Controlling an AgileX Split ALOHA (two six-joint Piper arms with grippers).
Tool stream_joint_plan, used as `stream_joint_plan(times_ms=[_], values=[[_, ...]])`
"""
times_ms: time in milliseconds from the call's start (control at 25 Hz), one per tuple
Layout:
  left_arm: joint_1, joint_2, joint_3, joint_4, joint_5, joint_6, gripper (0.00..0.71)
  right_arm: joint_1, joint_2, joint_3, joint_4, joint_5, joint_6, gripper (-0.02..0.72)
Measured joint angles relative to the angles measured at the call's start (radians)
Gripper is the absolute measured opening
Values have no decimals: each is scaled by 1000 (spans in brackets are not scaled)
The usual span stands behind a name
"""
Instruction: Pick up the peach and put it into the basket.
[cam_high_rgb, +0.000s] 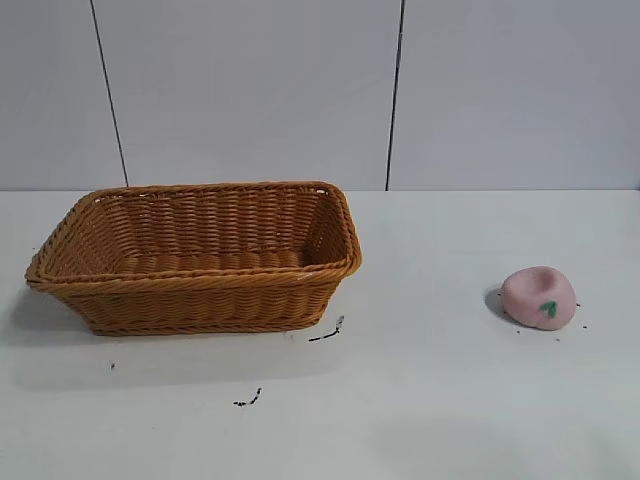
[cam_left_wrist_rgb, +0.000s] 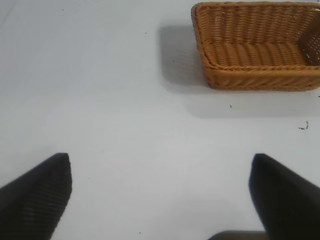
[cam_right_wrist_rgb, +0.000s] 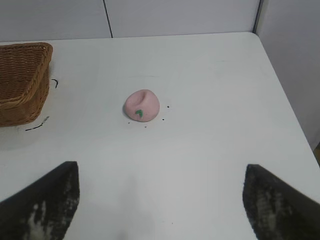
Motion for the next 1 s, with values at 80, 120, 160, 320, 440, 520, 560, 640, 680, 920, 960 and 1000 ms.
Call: stream_joint_plan(times_ms=[80,120,160,320,440,520,560,640,680,920,960,1000], values=[[0,0,0,0,0,0,693,0,0,0,0,0,0,613],[0,0,0,0,0,0,693,0,0,0,0,0,0,613],[0,0,0,0,0,0,693,0,0,0,0,0,0,613],[0,0,0,0,0,0,693,0,0,0,0,0,0,613],[0,0,0,0,0,0,693,0,0,0,0,-1,0,613],[0,0,0,0,0,0,693,0,18,-2,7,-1,0,613],[0,0,0,0,0,0,693,0,48,-8,12,-1,0,613],[0,0,0,0,0,0,693,0,137,-31,17,-4,0,613],[0,0,0,0,0,0,693,0,201,-49,13,-12,0,613],[0,0,0,0,0,0,693,0,653,-220,-20,-103,-3,613],[0,0,0,0,0,0,693,0,736,-262,-20,-107,-3,613],[0,0,0,0,0,0,693,0,815,-306,-20,-108,-3,613]])
